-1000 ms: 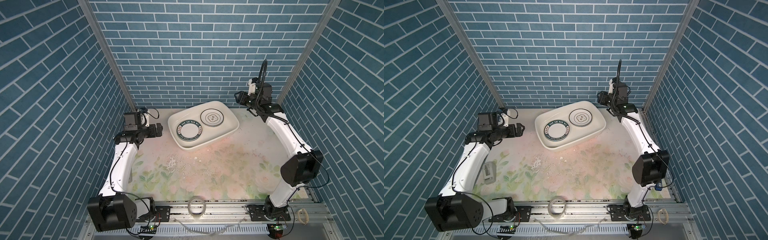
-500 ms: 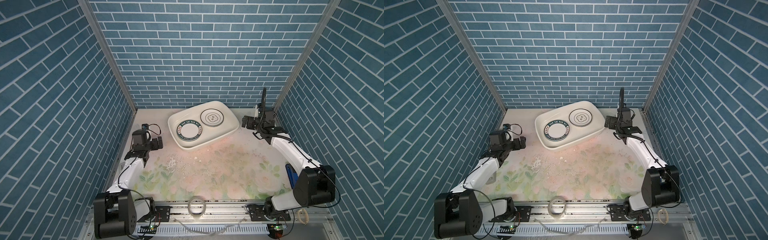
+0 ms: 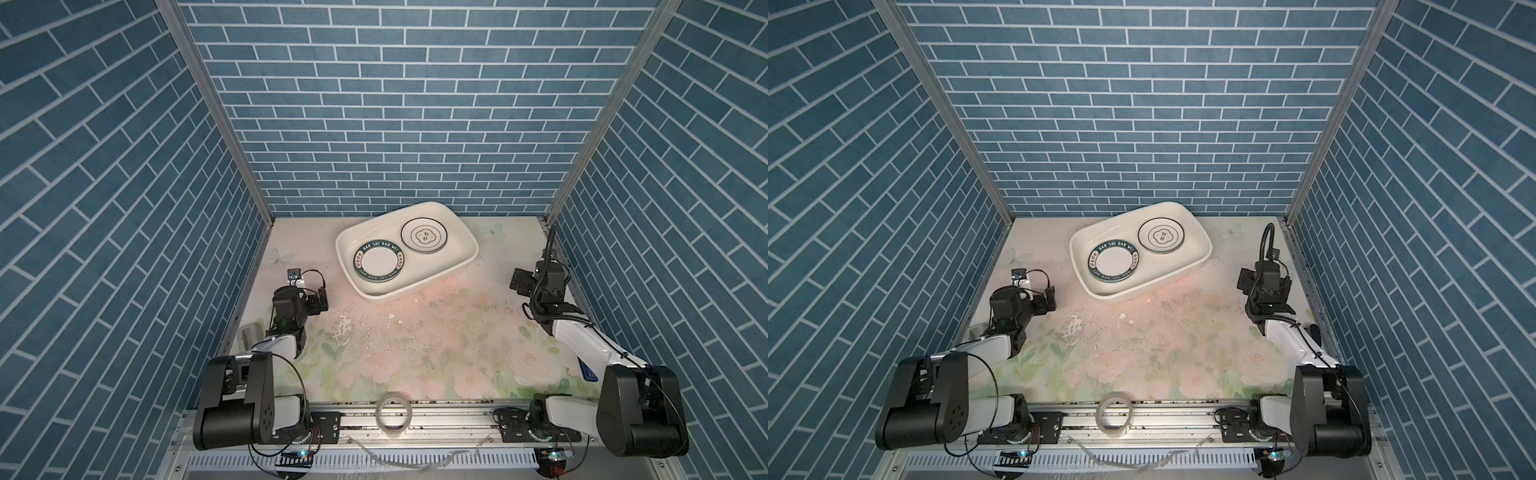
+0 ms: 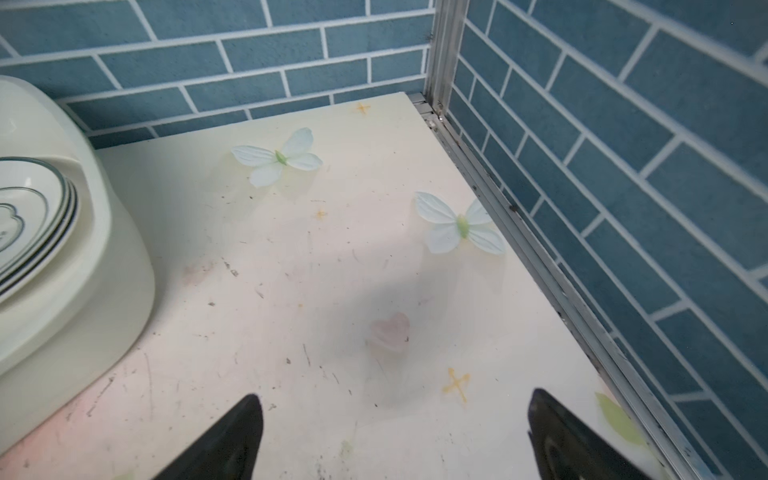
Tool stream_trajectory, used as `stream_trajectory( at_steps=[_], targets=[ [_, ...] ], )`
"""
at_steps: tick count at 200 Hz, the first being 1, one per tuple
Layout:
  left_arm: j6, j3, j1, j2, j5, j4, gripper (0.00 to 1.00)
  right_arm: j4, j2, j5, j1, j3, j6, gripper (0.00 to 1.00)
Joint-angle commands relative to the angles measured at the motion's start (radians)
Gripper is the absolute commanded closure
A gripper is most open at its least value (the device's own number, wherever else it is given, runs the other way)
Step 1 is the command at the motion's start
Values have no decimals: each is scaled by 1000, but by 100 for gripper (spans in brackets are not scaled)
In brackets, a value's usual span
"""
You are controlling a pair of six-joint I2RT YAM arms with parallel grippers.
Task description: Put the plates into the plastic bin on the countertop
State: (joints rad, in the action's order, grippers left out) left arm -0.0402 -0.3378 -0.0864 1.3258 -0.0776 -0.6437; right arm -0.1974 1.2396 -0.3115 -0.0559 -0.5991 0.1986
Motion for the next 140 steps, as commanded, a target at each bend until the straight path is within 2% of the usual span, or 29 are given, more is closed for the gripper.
stream_trajectory(
  at_steps=[1,41,51,72,89,112,125,140],
  targets=[
    [4,50,-1,20,19,-241,0,-201,-5,-24,17,96,-45,1],
    [18,164,-1,94,-3,-523,0,-506,101,17,47,230,-60,2],
    [17,178,-1,137,-5,-594,1,-477,103,35,55,219,-62,1],
    [16,173,-1,266,-34,-720,0,-588,134,75,67,242,-98,1],
    [26,132,-1,220,-47,-586,0,-726,199,100,84,282,-92,1],
    [25,95,-3,212,-57,-506,0,-866,306,129,96,303,-89,1],
    [28,71,-3,217,-75,-477,0,-755,287,142,103,264,-81,1],
    [42,28,5,211,-77,-385,1,-703,300,172,101,226,-105,1]
  ],
)
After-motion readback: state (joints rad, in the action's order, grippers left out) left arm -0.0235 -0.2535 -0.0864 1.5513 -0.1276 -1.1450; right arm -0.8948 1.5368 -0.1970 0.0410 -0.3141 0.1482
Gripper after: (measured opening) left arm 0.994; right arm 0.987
